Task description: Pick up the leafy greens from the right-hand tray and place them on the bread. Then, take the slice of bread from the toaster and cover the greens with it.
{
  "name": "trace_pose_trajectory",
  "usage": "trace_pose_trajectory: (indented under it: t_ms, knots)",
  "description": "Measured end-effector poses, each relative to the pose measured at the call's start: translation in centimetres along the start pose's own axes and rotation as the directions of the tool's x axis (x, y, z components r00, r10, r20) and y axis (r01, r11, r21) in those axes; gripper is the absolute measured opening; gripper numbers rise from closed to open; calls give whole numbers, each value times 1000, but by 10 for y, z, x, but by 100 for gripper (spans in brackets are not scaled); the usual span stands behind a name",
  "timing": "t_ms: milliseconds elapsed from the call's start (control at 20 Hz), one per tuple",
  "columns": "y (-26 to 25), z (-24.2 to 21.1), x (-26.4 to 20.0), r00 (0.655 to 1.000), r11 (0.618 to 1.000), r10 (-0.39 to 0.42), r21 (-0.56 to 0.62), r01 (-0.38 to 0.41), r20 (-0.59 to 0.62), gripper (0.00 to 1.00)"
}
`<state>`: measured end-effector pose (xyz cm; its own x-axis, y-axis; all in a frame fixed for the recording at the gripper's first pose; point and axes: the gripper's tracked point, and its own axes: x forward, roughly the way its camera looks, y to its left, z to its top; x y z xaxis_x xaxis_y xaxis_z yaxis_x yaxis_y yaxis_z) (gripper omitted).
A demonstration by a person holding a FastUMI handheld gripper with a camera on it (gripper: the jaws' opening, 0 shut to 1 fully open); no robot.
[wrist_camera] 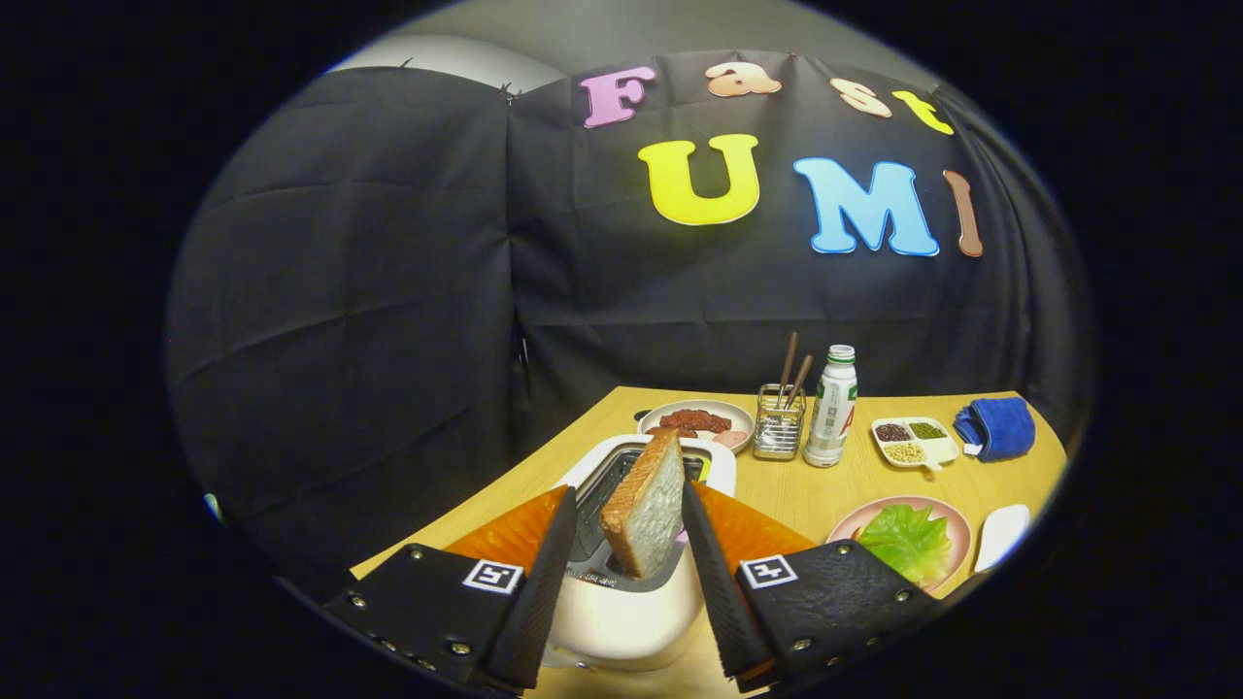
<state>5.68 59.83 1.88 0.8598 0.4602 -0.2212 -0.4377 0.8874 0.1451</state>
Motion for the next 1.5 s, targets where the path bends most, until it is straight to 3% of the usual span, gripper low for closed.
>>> trace_pose_trajectory:
  t_ms: [150, 250, 350, 400, 450, 850, 1150, 1300, 1500]
  knots:
    - [-2, -7, 12, 1000, 1000, -25, -3, 25, -12, 59]
    - [-13, -2, 10, 997, 997, -71, -21, 71, 8, 25]
    - [-10, -8, 14, 999, 999, -47, -21, 47, -7, 28]
    - [-16, -9, 7, 996, 996, -89, -3, 89, -5, 29]
    - [-19, -2, 7, 997, 997, -77, 12, 77, 18, 9]
    - [-22, 33, -14, 993, 997, -11, 81, 2, 113, 8]
    - [-54, 58, -44, 988, 987, 6, 161, -31, 157, 8]
    - [-86, 67, -54, 981, 985, -49, 171, 17, 188, 8]
    - [-139, 46, -52, 975, 975, -154, 182, 125, 161, 8]
